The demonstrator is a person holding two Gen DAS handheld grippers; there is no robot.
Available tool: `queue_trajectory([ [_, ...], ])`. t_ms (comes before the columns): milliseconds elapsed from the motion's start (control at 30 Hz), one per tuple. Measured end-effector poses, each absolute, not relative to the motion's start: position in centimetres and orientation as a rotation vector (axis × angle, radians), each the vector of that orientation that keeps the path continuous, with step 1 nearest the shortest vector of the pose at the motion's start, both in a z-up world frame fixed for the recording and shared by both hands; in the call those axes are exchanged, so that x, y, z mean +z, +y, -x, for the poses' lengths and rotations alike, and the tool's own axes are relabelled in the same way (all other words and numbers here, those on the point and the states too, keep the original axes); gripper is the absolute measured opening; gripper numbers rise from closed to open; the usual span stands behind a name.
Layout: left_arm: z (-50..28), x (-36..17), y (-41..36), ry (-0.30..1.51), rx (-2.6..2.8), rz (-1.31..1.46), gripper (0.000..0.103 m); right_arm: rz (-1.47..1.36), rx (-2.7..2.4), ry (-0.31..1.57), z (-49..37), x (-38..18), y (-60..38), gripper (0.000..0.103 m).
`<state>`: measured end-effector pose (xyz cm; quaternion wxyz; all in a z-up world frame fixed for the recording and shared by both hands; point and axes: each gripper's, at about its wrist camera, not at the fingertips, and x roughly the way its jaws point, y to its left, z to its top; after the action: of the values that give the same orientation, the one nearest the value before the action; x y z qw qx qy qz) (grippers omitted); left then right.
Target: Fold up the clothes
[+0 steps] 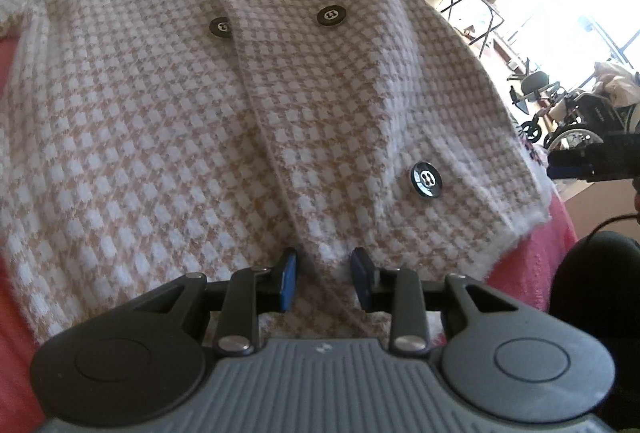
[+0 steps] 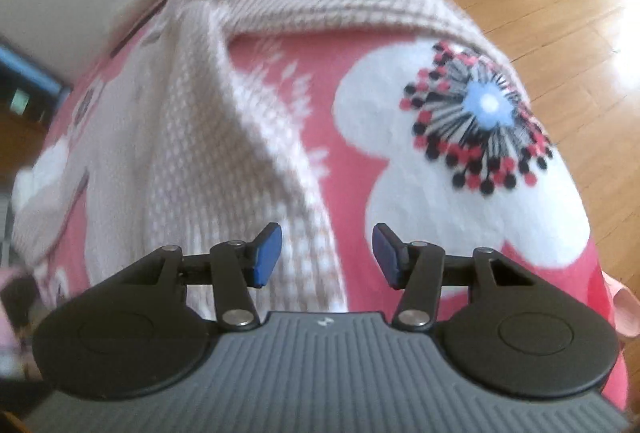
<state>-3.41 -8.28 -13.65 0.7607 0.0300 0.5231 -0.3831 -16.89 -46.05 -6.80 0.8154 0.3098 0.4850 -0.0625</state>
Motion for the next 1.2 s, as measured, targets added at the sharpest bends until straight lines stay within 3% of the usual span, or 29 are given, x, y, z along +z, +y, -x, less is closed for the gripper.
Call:
queue_trajectory([
  [167,3.6,-13.5,-8.4,1.134,-0.832,-0.09,0.032,-0.581,-0.062,1.083,15.0,-8.3,-44.1,0.05],
  [200,3.6,-13.4,-8.3,1.133,-0.833,-0.094,0.032,-0.574,-0.046,1.101,14.3,-9.0,-43.8,0.044],
  [233,3.6,-13.4,-8.2,1.133,-0.835,-0.098,0.032,-0.573,-0.026,1.134,13.7,-9.8,-43.4,0.03],
  [267,3.5,-13.3,-8.2,1.134,-0.837,-0.101,0.032,-0.563,-0.007,1.154,13.3,-10.2,-42.9,0.005],
  [500,2.8,-13.1,-8.7,1.177,-0.855,-0.132,0.032,-0.553,0.02,1.099,16.2,-5.0,-42.8,0.004],
  [667,1.9,-12.6,-8.5,1.216,-0.882,-0.163,0.033,-0.684,-0.021,1.29,15.8,-10.0,-44.5,0.004],
  [767,1.6,-12.6,-8.5,1.229,-0.904,-0.174,0.034,-0.659,-0.023,1.336,15.0,-10.0,-44.9,0.008],
  [900,1.1,-12.5,-8.3,1.256,-0.935,-0.182,0.034,-0.6,-0.032,1.332,15.3,-7.6,-46.0,0.038],
  [1067,-0.5,-10.3,-6.1,1.306,-0.916,-0.17,0.035,-0.881,-0.083,1.015,15.7,-3.9,-52.2,0.053],
  [1200,-2.6,-7.1,-6.1,1.236,-0.898,-0.157,0.035,-1.299,-0.076,0.763,11.8,-7.8,-55.5,0.055],
])
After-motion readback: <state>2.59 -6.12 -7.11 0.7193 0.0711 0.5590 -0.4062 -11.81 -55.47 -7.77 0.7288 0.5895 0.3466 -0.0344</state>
